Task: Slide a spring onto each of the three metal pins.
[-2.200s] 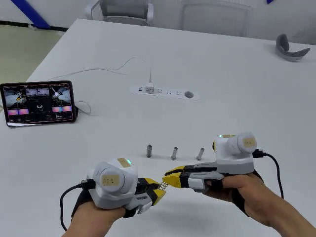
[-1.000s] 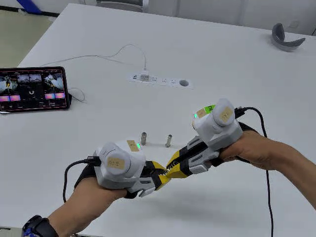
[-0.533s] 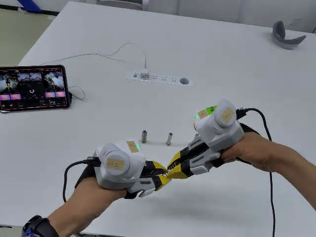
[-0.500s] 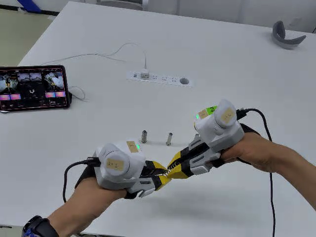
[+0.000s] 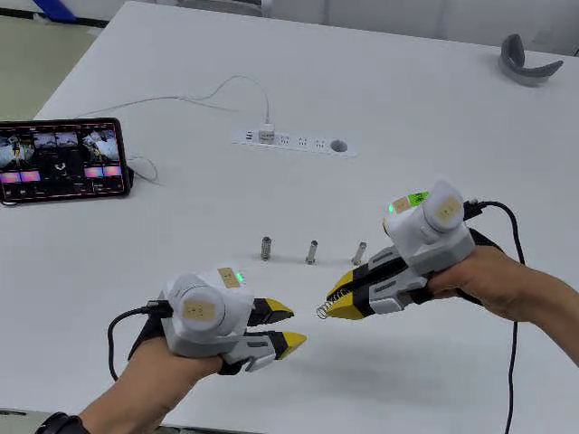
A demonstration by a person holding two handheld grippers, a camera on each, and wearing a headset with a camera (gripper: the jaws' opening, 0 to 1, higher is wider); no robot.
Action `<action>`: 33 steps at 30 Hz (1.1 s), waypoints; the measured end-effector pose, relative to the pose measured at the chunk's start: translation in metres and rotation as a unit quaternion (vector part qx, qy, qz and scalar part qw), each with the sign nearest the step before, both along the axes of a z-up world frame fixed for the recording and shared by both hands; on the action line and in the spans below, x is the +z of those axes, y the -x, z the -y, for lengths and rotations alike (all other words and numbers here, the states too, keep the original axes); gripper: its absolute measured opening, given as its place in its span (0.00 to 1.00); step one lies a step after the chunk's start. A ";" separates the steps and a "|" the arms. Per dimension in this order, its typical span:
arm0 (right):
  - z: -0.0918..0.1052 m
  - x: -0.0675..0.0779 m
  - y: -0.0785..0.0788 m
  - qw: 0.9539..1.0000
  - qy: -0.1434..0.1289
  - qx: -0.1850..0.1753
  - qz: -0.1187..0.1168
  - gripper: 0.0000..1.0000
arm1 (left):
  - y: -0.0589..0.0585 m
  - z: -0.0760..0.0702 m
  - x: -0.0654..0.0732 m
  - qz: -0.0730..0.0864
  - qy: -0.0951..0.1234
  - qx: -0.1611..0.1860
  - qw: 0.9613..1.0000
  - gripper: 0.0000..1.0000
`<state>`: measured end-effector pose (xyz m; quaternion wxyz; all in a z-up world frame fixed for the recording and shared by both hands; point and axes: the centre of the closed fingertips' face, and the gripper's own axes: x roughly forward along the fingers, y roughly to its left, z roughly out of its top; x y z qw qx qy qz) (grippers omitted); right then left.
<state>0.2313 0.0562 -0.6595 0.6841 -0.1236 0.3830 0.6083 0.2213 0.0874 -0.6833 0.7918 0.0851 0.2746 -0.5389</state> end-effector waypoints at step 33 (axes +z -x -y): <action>0.038 -0.034 -0.034 0.996 0.050 -0.073 0.022 0.13 | -0.050 -0.071 -0.011 -0.012 -0.016 0.126 0.992 0.46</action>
